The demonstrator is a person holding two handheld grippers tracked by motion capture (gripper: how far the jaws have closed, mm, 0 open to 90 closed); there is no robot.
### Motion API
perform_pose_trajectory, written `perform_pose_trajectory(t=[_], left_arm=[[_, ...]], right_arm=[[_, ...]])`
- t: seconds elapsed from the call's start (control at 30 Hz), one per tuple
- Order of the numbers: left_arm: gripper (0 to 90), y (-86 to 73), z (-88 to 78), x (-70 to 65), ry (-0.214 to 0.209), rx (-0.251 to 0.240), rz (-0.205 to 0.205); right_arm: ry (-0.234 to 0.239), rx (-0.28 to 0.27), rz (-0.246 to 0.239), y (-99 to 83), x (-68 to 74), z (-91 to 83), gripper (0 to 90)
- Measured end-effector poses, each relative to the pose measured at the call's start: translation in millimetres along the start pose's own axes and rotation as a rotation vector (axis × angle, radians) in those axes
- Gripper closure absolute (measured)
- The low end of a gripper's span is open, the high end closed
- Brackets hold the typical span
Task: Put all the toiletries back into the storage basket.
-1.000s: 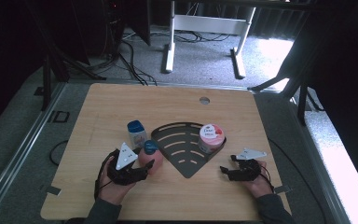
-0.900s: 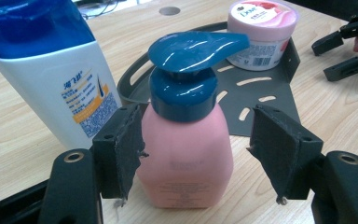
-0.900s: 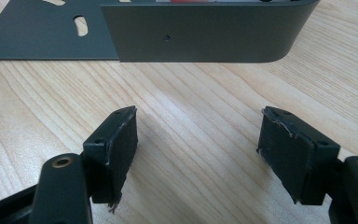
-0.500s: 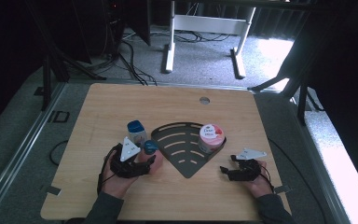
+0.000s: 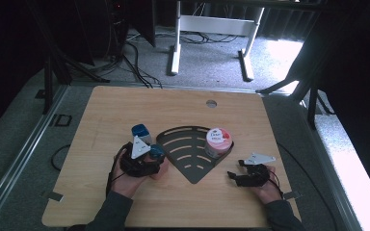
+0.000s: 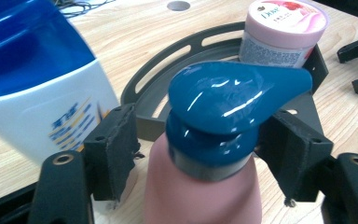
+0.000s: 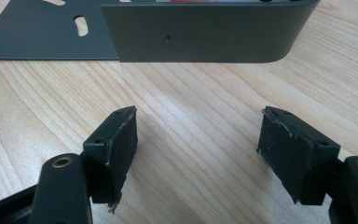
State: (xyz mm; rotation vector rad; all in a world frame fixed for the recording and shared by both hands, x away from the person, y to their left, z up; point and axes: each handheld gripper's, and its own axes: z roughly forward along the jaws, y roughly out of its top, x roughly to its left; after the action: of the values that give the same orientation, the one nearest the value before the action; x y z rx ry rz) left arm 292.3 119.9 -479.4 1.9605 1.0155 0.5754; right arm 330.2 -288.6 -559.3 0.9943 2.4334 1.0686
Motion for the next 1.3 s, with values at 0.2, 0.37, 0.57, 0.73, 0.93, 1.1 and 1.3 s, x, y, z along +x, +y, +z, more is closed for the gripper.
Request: perform_pose_trajectory(t=[0.2,0.37,0.57,0.73,0.93,1.1,1.3], left_arm=[[37.8,4.1,4.1,-0.6,-0.013,-0.015,-0.011],[42.1,6.0,4.6,0.0,-0.006,-0.025,-0.023],[47.1,5.5,4.6,-0.1,-0.007,-0.033,-0.039],[51.8,6.3,4.2,-1.1,-0.011,-0.027,-0.033],[52.5,7.9,4.0,-0.9,-0.009,-0.016,-0.031],[52.7,8.6,3.8,-1.1,-0.006,-0.011,-0.031],[52.9,9.6,3.5,-3.1,0.0,-0.001,-0.023]], right_arm=[[0.002,0.001,-0.001,0.0,-0.2,-0.1,27.3],[0.003,0.001,-0.001,0.0,-0.3,-0.1,27.1],[0.006,0.001,0.0,0.0,-0.5,-0.1,26.8],[0.007,0.001,0.0,0.0,-0.6,-0.1,26.7],[0.011,0.0,0.003,-0.1,-1.0,-0.2,26.7],[0.011,0.0,0.003,-0.1,-1.1,-0.2,26.7],[0.012,-0.001,0.004,-0.1,-1.3,-0.3,26.7]])
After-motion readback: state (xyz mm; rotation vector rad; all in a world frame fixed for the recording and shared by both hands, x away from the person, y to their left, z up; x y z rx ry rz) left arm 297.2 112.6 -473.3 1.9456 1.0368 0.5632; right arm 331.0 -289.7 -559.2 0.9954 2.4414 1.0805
